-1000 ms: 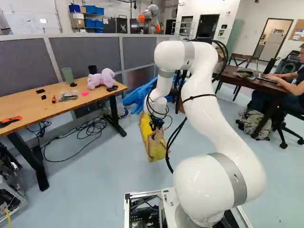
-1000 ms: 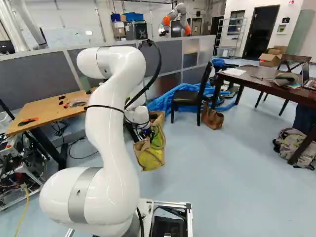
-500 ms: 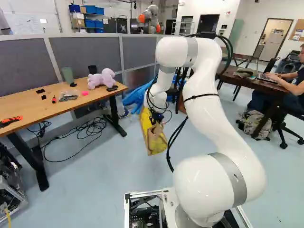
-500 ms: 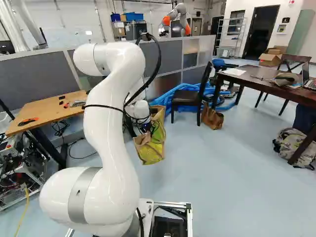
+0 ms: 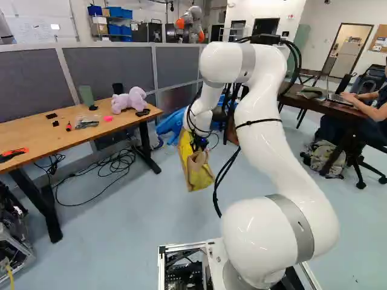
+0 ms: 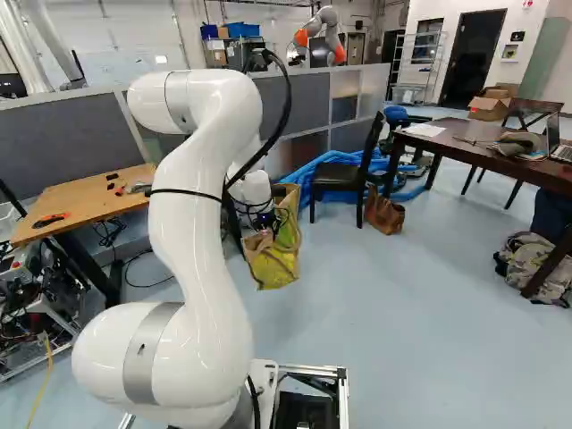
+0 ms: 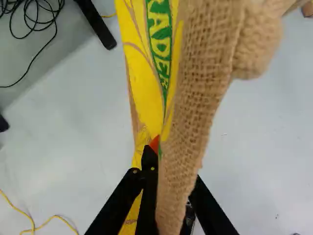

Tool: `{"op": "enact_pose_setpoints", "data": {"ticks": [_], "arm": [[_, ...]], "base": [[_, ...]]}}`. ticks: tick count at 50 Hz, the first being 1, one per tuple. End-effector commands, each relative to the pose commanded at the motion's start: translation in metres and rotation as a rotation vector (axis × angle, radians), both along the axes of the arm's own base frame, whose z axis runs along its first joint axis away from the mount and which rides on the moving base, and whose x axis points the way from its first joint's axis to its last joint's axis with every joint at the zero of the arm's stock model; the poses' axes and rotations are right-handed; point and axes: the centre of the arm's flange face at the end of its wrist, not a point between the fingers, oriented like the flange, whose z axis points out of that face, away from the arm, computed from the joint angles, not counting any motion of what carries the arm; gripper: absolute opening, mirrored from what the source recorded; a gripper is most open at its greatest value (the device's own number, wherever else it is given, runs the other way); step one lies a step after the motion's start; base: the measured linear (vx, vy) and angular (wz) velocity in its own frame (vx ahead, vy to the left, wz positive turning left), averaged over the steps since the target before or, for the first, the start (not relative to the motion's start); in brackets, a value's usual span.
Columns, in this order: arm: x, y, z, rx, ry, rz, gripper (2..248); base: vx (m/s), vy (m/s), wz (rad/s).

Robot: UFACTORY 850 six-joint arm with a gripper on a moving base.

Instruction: Pick up the bag on the ground and place it on the table

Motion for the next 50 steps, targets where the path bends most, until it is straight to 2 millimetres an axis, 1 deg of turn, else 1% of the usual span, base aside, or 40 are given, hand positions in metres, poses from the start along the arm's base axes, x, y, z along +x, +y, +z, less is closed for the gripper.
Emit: {"op": "enact_pose_setpoints", "data": {"ticks": [21, 50], "arm": [[0.015, -0.001, 0.029, -0.001, 0.017, -0.004, 26], [0.018, -0.003, 0.069, -0.006, 0.098, -0.007, 26]], "base": [[0.0, 0.0, 0.0], [0.0, 0.0, 0.0]]}}
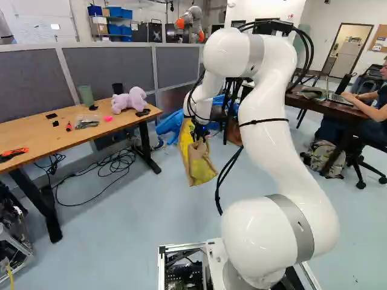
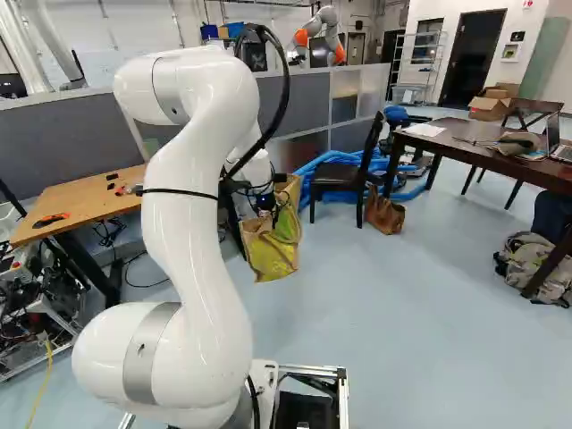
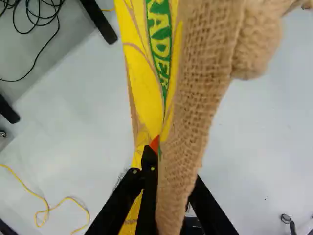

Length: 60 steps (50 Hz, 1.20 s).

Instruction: Pick up the bag on the ground and place it on the table

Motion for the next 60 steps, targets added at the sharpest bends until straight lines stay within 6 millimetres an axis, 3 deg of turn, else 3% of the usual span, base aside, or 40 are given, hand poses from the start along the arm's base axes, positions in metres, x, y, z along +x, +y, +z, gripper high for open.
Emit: {"op": "enact_pose_setpoints", "data": {"ticks": [60], "arm": [[-0.02, -0.004, 0.093, -0.01, 0.189, -0.004, 26]], "base": [[0.0, 0.0, 0.0]]}}
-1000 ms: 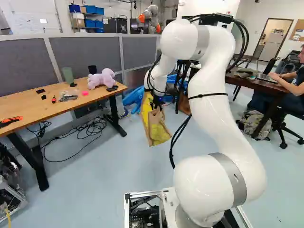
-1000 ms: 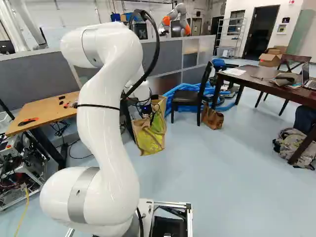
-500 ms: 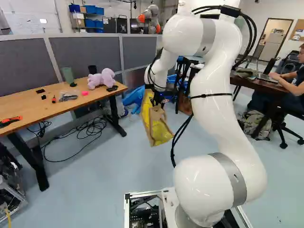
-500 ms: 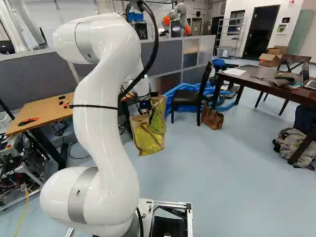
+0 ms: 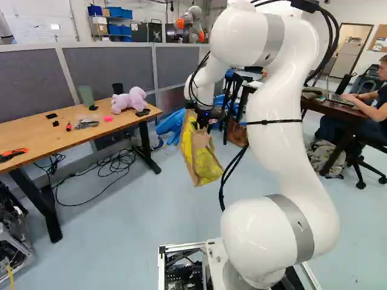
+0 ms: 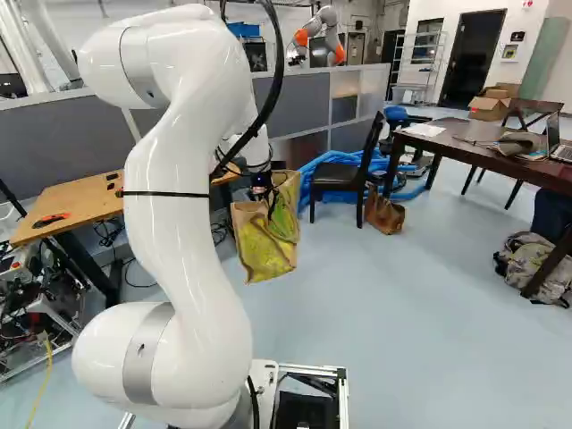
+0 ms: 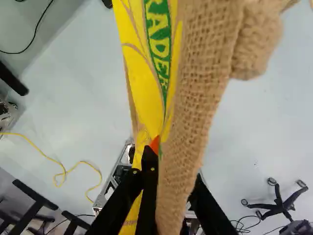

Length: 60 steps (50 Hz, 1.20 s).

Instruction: Pick up the bag on the ground and place it on the table

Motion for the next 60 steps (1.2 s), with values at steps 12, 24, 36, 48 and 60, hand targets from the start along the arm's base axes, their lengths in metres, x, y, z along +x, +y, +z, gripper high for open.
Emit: {"op": "enact_pose_setpoints", "data": {"ticks": [12, 24, 36, 48, 60], "arm": [[-0.002, -0.001, 0.02, 0.0, -0.01, -0.001, 26], [-0.002, -0.001, 0.039, 0.002, -0.032, -0.001, 26], [-0.003, -0.001, 0.059, 0.003, -0.056, -0.002, 26], [-0.003, -0.002, 0.078, 0.004, -0.079, -0.003, 26], [-0.004, -0.002, 0.097, 0.005, -0.103, -0.004, 26]], "base": [[0.0, 0.0, 0.0], [0.0, 0.0, 0.0], [0.0, 0.0, 0.0], [0.0, 0.0, 0.0], [0.0, 0.0, 0.0]]}}
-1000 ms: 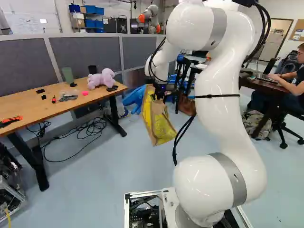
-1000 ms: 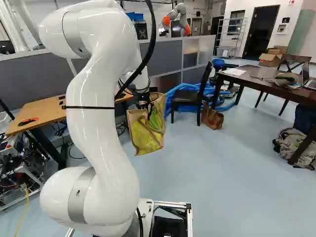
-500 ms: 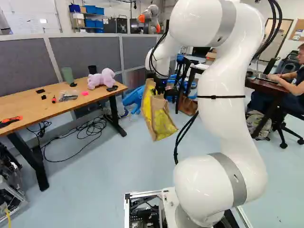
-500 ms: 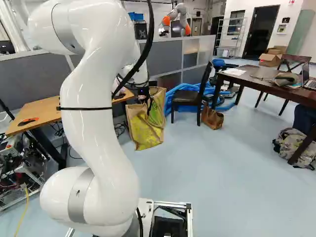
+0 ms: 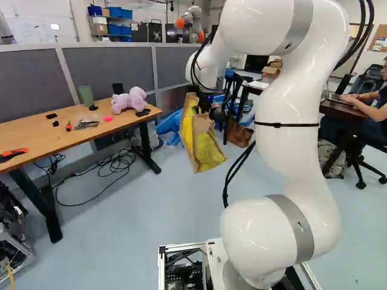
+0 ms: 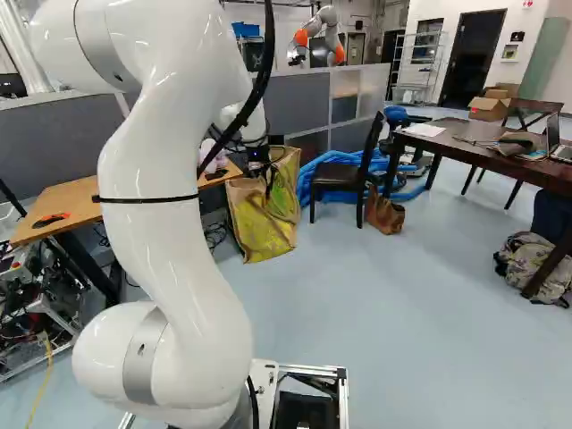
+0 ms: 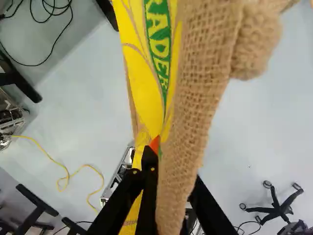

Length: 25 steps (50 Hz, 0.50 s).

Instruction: Pick up the bag on the ground and place it on the table

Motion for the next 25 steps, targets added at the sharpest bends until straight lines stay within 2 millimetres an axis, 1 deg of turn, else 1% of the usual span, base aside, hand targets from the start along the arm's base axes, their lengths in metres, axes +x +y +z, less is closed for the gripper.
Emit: {"op": "enact_pose_setpoints", "data": {"ticks": [25], "arm": [[-0.004, -0.001, 0.039, 0.0, -0.005, -0.002, 26]], "base": [[0.0, 0.0, 0.0]]}}
